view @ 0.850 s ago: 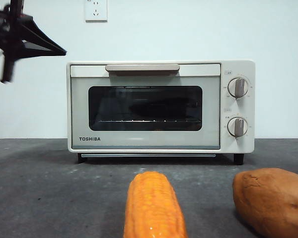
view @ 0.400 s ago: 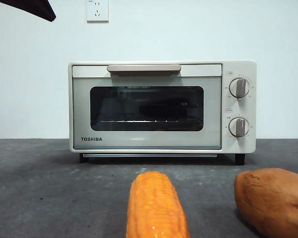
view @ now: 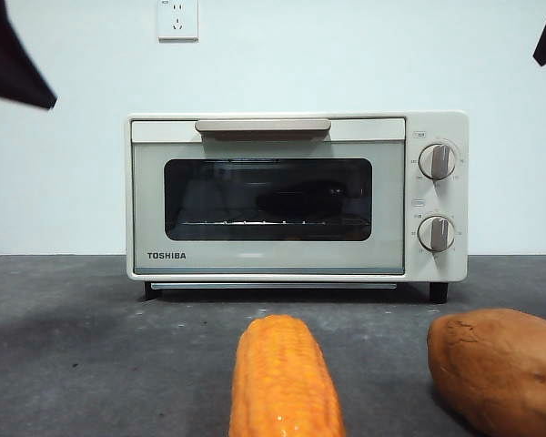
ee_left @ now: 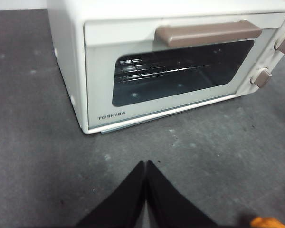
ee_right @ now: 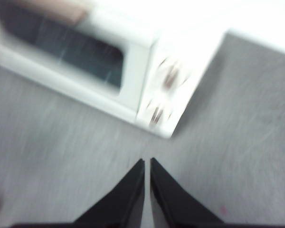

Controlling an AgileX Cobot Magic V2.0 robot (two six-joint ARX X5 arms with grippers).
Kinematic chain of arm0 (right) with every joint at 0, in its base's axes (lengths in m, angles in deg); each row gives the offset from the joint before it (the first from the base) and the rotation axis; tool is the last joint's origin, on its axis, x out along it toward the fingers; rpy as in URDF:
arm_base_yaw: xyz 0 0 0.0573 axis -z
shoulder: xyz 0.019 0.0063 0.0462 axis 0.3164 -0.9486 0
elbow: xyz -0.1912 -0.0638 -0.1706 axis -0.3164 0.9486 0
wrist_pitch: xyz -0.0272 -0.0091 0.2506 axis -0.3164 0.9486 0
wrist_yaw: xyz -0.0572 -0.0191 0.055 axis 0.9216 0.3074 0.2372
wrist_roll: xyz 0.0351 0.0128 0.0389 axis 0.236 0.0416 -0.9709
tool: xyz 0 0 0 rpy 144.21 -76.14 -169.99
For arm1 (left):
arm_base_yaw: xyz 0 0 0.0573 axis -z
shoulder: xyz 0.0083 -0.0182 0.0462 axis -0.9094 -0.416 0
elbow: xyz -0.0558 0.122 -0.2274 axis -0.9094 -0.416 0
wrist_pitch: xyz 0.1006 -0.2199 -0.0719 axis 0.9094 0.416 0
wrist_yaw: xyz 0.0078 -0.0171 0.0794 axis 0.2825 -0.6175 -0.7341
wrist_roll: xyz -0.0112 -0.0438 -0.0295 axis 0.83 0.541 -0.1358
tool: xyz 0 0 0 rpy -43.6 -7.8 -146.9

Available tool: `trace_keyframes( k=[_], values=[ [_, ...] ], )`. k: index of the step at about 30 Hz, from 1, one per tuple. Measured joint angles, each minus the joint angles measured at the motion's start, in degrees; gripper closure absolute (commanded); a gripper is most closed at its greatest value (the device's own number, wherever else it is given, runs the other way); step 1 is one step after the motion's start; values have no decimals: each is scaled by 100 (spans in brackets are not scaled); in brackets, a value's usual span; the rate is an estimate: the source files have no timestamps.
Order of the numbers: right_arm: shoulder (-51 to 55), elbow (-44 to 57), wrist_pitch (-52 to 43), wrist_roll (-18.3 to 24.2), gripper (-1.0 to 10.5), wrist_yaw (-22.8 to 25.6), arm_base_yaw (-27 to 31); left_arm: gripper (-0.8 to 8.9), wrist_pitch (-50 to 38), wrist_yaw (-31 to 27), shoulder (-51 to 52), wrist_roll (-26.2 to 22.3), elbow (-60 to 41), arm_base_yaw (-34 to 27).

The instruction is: Take the eggplant from the table,put the eggplant in the oven

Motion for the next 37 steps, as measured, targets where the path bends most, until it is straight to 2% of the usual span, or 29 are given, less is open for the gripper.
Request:
trace_keyframes(
  k=[2, 4, 8, 18, 20, 22, 23, 25, 29, 34, 37],
  values=[
    [199, 496, -627, -2, 943, 55, 37, 807, -286, -37, 225, 177, -321, 13],
    [317, 879, -953, -4, 943, 203, 39, 808, -197, -37, 317, 343, -404, 24],
    [348, 1032, -754, -7, 943, 282, 46, 807, 116, -37, 282, 564, -404, 33],
    [363, 1032, -761, -7, 943, 299, 48, 808, 114, -37, 249, 669, -404, 33],
    [363, 1032, -763, -7, 943, 299, 48, 808, 284, -173, 385, 468, -404, -11],
    [363, 1032, -765, -7, 943, 302, 48, 807, 468, -450, 966, -205, -415, -238],
    [363, 1032, -769, -7, 943, 299, 48, 807, 382, -503, 1322, -525, -437, -420],
    [363, 1032, -767, -7, 943, 302, 48, 807, 2, -682, 1937, -826, -623, -831],
    [363, 1032, -769, -7, 943, 302, 48, 807, -914, -787, 2964, -973, -1375, -1650],
    [361, 1032, -767, -7, 943, 304, 50, 807, -986, -785, 3995, -988, -1773, -1893],
    [363, 1032, -791, -7, 943, 302, 57, 807, -1408, -789, 4041, -990, -2026, -1921]
  ],
)
